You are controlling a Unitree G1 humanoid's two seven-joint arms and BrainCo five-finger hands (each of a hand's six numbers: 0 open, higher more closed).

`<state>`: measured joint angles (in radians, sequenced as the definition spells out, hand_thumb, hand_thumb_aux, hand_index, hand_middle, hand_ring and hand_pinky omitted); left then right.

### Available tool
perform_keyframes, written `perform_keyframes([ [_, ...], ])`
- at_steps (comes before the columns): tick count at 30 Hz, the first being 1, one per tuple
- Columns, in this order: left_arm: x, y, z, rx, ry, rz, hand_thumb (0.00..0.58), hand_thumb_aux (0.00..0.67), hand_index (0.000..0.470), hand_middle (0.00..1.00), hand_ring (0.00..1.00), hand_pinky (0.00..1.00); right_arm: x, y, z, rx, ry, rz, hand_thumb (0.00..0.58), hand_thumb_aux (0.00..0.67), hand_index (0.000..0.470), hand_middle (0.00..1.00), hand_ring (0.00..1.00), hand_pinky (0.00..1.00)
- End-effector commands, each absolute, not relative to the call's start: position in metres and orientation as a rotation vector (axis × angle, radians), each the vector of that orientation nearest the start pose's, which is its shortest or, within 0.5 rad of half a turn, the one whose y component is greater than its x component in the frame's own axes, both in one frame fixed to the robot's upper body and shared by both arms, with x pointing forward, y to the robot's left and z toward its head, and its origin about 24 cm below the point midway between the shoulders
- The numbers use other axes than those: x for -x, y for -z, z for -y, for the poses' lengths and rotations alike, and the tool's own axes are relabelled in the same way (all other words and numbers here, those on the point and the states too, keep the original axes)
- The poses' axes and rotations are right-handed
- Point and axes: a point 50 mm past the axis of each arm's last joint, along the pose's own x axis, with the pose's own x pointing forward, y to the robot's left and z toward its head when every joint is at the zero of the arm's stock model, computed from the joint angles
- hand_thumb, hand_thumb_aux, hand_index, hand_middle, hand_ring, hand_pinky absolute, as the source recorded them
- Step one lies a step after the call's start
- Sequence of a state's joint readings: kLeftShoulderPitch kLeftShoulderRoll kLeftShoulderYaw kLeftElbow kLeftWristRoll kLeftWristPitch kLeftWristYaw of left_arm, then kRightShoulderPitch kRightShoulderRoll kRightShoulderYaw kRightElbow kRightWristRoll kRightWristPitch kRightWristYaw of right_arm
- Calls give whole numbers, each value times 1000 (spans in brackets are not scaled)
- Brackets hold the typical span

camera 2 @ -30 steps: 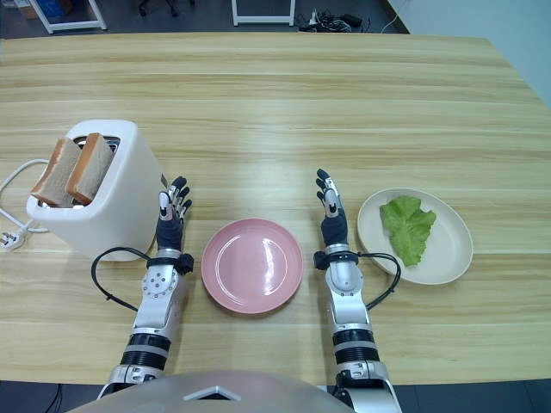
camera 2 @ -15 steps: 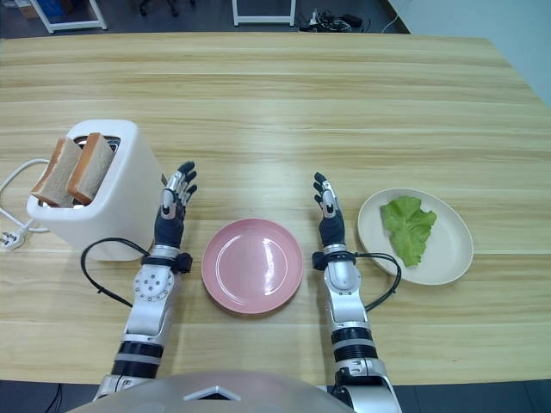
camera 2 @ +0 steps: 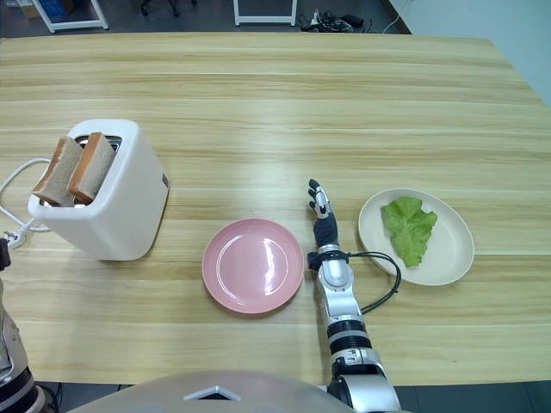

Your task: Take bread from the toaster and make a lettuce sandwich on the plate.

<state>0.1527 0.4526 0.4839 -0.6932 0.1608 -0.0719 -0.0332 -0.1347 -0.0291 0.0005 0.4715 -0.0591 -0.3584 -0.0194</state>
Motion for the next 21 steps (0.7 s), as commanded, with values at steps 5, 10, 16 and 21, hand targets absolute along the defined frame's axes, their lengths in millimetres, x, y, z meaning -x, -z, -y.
perform_keyframes([
  [5, -194, -153, -309, -1357, -534, 84, 0, 0, 0, 0, 0, 0, -270, 3, 148, 88, -32, -13, 0, 0, 0, 0, 0, 0],
  [10, -200, -143, -318, -1463, -561, -30, 0, 0, 0, 0, 0, 0, -267, 8, 151, 83, -20, -34, 0, 0, 0, 0, 0, 0],
  [16, -201, -136, -322, -1505, -561, -101, 0, 0, 0, 0, 0, 0, -263, 11, 155, 71, -3, -55, 0, 0, 0, 0, 0, 0],
  [21, -203, -130, -320, -1527, -502, -140, 319, 221, 155, 0, 0, 0, -262, 11, 155, 68, -7, -57, 0, 0, 0, 0, 0, 0],
])
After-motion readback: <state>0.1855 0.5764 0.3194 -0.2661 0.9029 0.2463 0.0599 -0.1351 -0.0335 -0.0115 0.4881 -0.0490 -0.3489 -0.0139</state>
